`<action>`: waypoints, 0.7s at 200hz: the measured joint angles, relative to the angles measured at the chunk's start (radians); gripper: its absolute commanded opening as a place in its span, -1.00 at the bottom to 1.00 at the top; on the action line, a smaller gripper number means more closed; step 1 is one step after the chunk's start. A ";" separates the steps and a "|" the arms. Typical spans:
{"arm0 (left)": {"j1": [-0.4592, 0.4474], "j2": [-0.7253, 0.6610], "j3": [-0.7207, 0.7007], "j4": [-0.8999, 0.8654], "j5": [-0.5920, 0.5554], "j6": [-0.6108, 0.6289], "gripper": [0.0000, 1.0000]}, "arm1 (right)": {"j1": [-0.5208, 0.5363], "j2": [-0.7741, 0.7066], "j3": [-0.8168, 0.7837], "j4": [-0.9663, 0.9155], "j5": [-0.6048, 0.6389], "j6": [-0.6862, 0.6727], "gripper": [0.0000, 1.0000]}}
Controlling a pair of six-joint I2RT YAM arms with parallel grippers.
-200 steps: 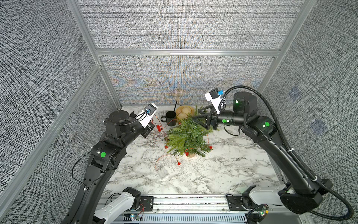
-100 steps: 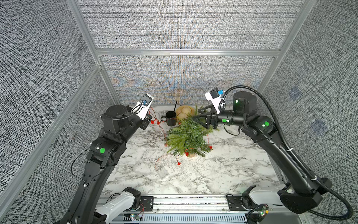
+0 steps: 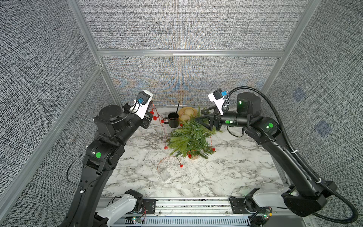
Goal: Remove string lights from the small christmas tree
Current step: Remove the light string from the Christmas tree.
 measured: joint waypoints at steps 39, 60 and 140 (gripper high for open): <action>0.000 -0.011 0.000 0.014 0.037 -0.013 -1.00 | 0.000 0.000 0.000 0.003 -0.002 0.000 0.46; 0.000 0.001 -0.010 0.020 0.021 -0.008 -1.00 | -0.001 0.000 -0.002 0.006 -0.002 0.000 0.46; 0.025 0.141 -0.009 0.051 -0.147 0.039 -1.00 | -0.015 0.003 -0.002 0.006 -0.004 0.001 0.46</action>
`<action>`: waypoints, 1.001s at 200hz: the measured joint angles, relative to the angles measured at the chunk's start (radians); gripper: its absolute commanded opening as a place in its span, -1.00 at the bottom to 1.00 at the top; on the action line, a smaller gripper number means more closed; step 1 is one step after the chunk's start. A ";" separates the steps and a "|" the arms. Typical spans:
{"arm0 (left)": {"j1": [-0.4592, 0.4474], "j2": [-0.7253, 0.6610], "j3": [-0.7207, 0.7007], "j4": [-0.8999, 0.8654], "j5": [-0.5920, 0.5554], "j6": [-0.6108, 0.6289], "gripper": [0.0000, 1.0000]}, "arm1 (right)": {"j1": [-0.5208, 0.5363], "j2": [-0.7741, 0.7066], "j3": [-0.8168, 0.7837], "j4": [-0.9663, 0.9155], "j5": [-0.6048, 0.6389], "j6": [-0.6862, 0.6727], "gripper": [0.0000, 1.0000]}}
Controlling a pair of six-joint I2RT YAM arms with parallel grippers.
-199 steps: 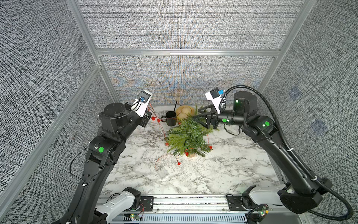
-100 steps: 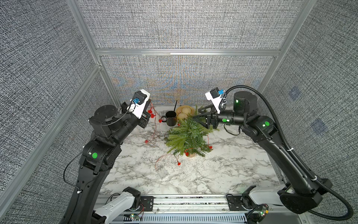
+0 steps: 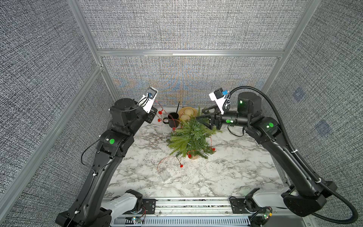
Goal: Remove string lights from the small christmas tree
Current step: Remove the light string from the Christmas tree.
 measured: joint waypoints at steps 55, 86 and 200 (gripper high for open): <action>0.069 0.157 0.107 0.043 -0.022 -0.019 -1.00 | -0.021 0.032 0.039 0.001 -0.017 0.004 0.46; 0.081 0.243 0.190 0.082 -0.011 -0.032 -1.00 | -0.047 0.056 0.079 0.002 -0.027 0.007 0.46; 0.094 0.634 0.599 0.142 0.095 -0.086 -1.00 | -0.212 0.212 0.217 0.022 -0.088 0.046 0.46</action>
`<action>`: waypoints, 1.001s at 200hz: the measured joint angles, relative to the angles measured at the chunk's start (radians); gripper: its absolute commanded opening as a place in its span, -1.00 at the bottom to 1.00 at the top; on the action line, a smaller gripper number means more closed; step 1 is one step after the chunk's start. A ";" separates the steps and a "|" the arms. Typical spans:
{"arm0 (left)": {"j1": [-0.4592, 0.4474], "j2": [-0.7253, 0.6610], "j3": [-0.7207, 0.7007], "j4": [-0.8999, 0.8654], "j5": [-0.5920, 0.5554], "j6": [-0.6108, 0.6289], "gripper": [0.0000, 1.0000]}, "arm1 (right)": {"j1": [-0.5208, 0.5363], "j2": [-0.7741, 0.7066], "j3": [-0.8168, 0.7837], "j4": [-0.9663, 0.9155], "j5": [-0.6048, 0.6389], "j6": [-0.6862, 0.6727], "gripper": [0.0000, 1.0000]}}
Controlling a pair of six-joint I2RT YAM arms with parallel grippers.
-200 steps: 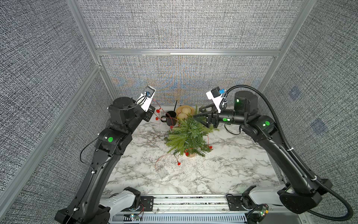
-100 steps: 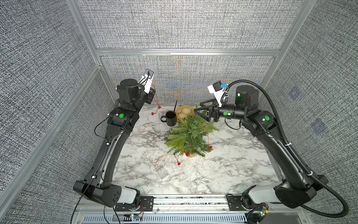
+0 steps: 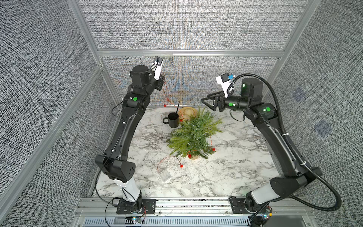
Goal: Remove string lights from the small christmas tree
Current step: Remove the light string from the Christmas tree.
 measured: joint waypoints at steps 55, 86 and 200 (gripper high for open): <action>-0.005 0.189 0.211 0.022 0.125 -0.063 -1.00 | -0.092 0.096 0.029 0.040 0.003 0.022 0.48; -0.034 0.313 0.355 0.027 0.218 -0.100 -1.00 | -0.112 0.180 0.066 0.041 0.051 -0.023 0.52; -0.145 0.489 0.526 0.128 0.383 -0.241 -1.00 | -0.147 0.444 0.203 0.162 -0.037 -0.049 0.61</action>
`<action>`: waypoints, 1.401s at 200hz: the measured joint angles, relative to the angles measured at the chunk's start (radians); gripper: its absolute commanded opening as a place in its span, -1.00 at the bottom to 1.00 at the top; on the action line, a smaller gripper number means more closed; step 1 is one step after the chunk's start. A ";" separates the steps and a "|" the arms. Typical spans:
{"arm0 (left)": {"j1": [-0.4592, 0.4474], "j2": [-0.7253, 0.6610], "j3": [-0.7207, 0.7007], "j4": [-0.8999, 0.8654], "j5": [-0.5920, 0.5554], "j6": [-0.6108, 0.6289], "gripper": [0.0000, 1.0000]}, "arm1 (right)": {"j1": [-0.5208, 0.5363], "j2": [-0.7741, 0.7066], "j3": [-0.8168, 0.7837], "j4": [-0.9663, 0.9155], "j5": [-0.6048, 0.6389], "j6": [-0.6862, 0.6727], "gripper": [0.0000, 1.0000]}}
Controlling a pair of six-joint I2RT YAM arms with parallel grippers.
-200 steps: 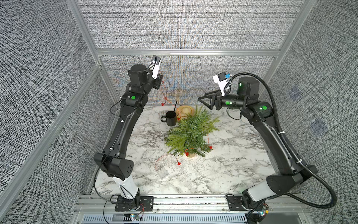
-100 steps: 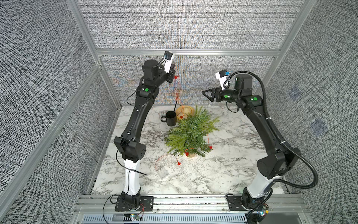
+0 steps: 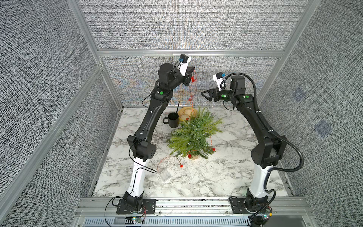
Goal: Remove string lights from the small christmas tree
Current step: Remove the light string from the Christmas tree.
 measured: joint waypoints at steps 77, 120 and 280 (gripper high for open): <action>-0.045 0.000 -0.014 0.051 0.088 -0.006 -1.00 | -0.025 0.089 0.038 0.158 -0.133 0.071 0.64; -0.053 0.000 -0.019 0.054 0.117 -0.014 -1.00 | -0.011 0.121 0.041 0.233 -0.187 0.130 0.64; -0.065 -0.030 -0.061 0.053 0.173 -0.014 -1.00 | -0.052 0.171 0.130 0.225 -0.108 0.193 -1.00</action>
